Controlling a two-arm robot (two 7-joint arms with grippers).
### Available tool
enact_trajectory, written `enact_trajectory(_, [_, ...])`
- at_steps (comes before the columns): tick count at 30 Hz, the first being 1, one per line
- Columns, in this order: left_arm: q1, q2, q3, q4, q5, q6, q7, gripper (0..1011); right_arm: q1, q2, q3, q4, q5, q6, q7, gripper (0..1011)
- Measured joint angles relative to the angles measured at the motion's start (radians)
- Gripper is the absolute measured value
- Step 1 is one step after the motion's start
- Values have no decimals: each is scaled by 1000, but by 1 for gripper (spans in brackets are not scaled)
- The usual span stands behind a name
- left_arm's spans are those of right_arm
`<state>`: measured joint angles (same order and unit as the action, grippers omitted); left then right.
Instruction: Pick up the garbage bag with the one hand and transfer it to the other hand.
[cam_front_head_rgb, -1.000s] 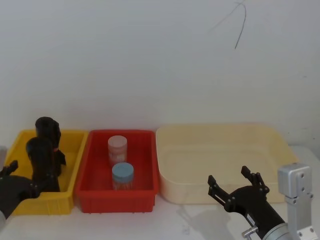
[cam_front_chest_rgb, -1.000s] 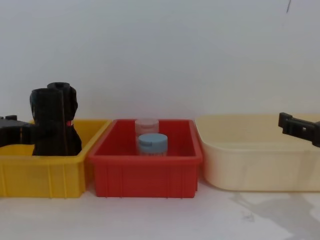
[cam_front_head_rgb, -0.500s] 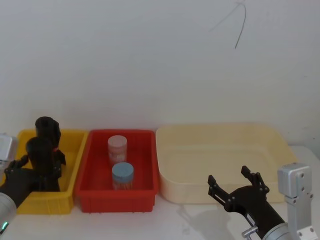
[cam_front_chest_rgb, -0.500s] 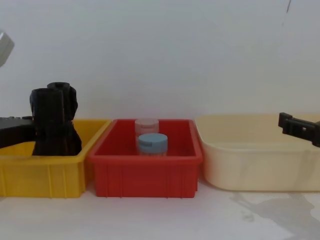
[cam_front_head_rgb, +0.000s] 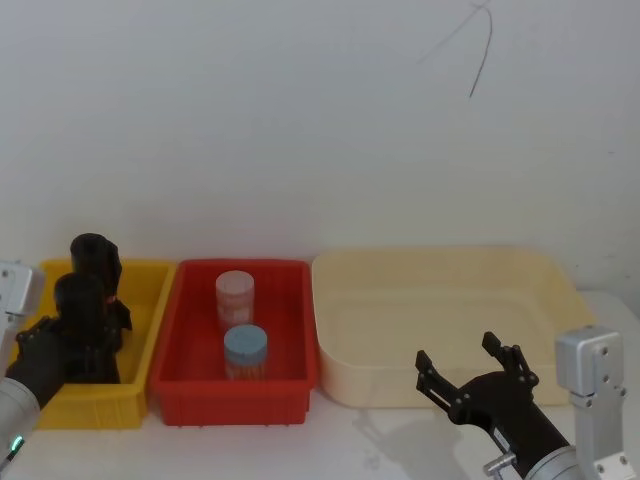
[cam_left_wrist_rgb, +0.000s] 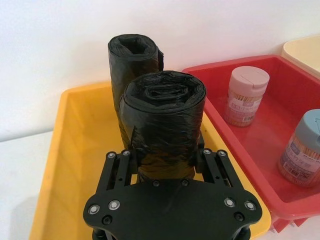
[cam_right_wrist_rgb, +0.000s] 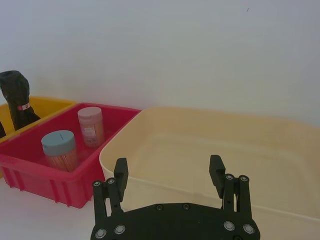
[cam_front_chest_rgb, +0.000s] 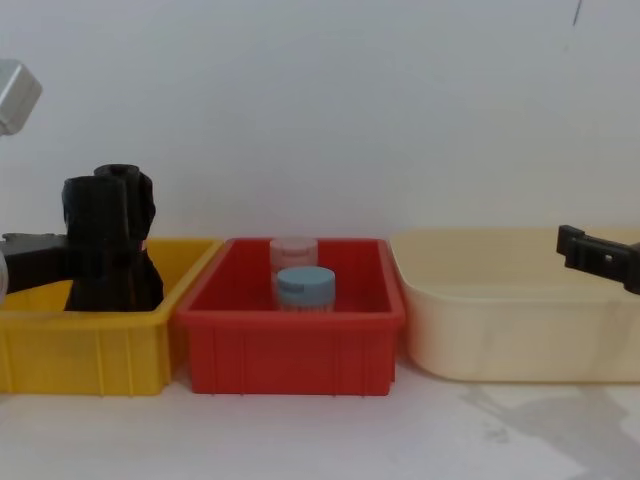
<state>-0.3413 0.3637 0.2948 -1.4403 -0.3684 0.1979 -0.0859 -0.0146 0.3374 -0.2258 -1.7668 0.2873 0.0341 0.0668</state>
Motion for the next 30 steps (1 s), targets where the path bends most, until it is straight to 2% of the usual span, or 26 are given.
enact_trajectory(10, [7,7,-5,-26,-4,9,-19,513,0,0,0,0,0,0,0,1000])
enact_trajectory(18, [2,20,-28,-104,-31,34,-54,475,0,0,0,0,0,0,0,1000])
enact_trajectory(24, [-29,23,-51,-166,-62,63,-81,457,0,0,0,0,0,0,0,1000])
enact_trajectory(30, [-70,15,-67,-194,-94,87,-103,457,0,0,0,0,0,0,0,1000])
